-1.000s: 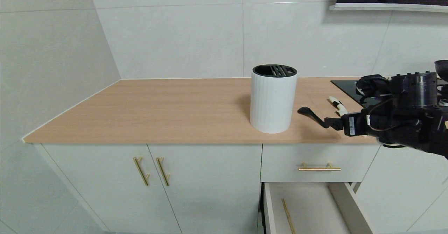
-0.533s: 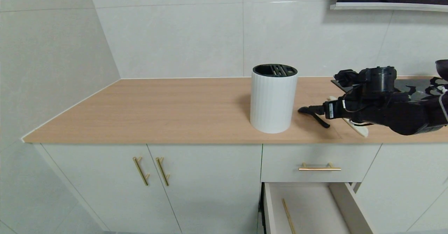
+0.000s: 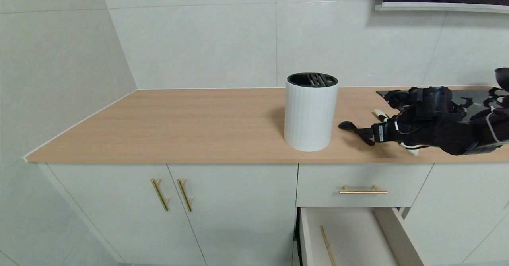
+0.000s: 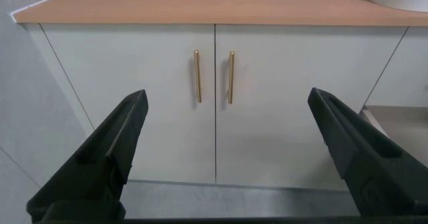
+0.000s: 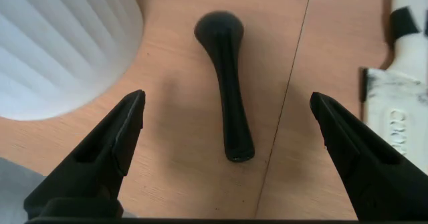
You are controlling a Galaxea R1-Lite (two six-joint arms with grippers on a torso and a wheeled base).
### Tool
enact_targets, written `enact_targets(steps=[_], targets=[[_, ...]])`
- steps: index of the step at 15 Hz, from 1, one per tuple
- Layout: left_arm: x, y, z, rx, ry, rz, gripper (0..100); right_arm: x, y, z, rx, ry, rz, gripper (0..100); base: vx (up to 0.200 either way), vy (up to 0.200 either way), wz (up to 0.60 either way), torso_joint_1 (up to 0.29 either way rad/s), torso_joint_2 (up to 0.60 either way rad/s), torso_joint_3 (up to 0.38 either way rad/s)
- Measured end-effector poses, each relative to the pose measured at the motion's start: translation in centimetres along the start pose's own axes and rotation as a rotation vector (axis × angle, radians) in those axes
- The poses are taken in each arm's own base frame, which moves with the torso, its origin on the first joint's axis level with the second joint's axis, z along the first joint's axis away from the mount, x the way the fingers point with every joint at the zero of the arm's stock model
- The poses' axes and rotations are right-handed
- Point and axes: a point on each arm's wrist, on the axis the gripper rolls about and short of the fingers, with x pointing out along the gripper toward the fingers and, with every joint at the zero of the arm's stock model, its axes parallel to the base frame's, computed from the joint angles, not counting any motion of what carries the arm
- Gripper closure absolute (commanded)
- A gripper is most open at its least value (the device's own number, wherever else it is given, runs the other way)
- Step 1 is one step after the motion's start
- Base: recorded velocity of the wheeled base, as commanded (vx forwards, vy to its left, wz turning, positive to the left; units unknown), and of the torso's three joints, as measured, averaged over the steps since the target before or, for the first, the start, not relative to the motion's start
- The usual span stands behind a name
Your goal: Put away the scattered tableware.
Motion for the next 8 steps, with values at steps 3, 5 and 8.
enact_targets(steps=[3,5,8], targets=[[0.0,0.0,0.0,0.000,0.000,0.000,0,1.3,0.4,-0.5,-0.026,-0.041,0.004,0,0.000,0.000,0.00,0.000,0.00,0.000],[0.0,0.0,0.0,0.000,0.000,0.000,0,2.1,0.4,-1.4,-0.036,-0.037,0.002,0,0.000,0.000,0.00,0.000,0.00,0.000],[0.0,0.0,0.0,0.000,0.000,0.000,0,2.8,0.4,-2.2,-0.036,-0.014,0.003,0,0.000,0.000,0.00,0.000,0.00,0.000]])
